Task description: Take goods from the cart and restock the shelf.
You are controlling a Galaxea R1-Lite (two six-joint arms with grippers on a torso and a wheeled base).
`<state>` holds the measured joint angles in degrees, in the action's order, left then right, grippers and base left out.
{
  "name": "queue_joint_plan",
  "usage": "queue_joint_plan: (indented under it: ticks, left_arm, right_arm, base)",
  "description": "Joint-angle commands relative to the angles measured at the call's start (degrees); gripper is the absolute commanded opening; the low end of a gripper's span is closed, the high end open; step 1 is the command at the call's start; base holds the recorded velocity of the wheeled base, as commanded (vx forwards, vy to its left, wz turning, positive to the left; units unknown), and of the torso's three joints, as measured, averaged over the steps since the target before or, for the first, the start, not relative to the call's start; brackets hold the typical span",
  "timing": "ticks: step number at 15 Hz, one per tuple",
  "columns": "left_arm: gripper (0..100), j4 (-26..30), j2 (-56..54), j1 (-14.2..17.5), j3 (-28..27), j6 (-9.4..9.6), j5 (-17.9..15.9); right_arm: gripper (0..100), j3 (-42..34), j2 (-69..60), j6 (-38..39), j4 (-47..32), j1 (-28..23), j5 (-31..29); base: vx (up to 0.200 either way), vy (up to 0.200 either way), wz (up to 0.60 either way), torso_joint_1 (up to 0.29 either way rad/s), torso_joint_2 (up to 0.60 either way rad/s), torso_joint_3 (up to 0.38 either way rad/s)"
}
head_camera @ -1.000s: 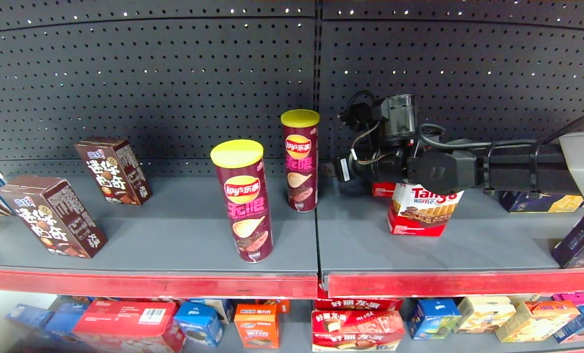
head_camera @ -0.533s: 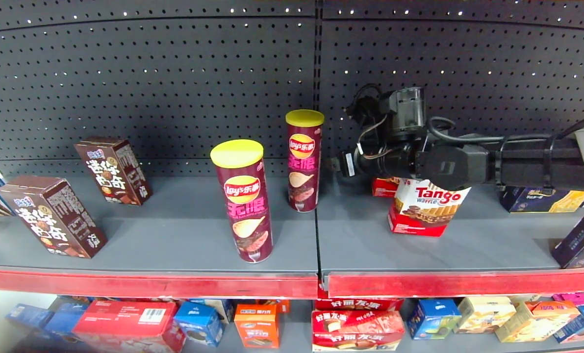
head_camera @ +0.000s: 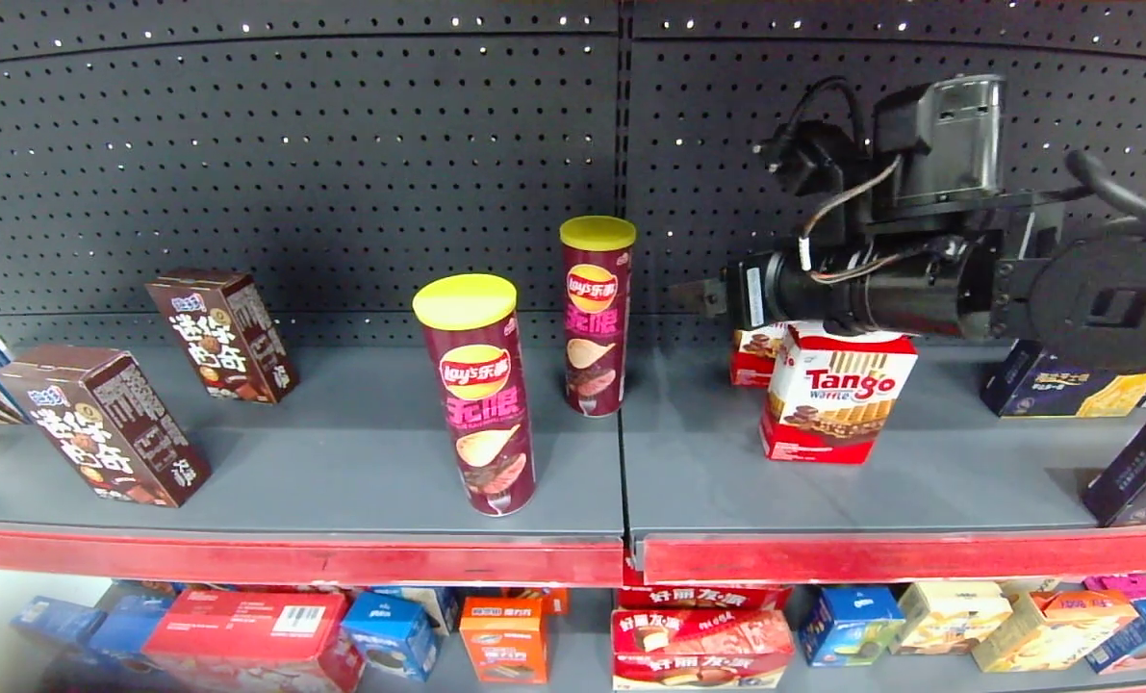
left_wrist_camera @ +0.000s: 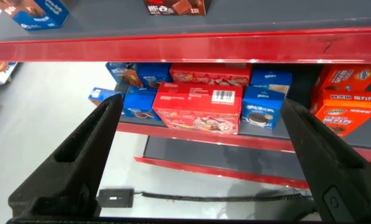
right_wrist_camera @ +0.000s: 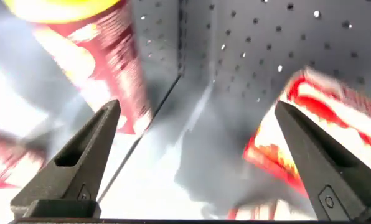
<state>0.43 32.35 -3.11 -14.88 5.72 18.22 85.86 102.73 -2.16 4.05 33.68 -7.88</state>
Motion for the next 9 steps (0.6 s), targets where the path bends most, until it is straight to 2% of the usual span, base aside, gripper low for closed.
queue_joint_plan:
  ticks: [1,3,5,6,7,9]
  left_arm:
    - [100,-0.1,1.8,-0.1,-0.5,0.00,-0.7]
    - [100,-1.7,6.6,0.0,-0.4,-0.62,-5.7]
    - [100,-7.5,13.3,-0.1,-0.3,-0.88,-6.8]
    - [100,-9.0,16.2,-1.7,-0.2,-0.88,-7.7]
    - [100,-8.9,17.7,-3.3,-0.4,-0.97,-8.4]
    - [100,-9.2,23.3,-5.8,-2.1,-1.85,-9.0]
  right_arm:
    - [100,-6.4,-9.5,3.2,-0.7,2.5,-0.3]
    - [100,-13.3,-19.9,7.6,-8.5,6.0,-1.8]
    - [100,-16.4,-27.5,11.8,-15.4,7.5,-4.3]
    - [100,-17.4,-31.7,12.7,-20.2,8.0,-6.4]
    - [100,-17.5,-34.1,12.7,-23.0,7.6,-6.7]
    - [100,-16.7,-40.9,12.7,-31.6,3.8,-7.0]
  base:
    - [0.000,0.000,0.00,0.000,0.00,0.000]
    - [0.000,0.000,0.00,0.000,0.00,0.000]
    - [0.000,0.000,0.00,0.000,0.00,0.000]
    - [0.000,0.000,0.00,0.000,0.00,0.000]
    - [0.000,0.000,0.00,0.000,0.00,0.000]
    - [0.000,0.000,0.00,0.000,0.00,0.000]
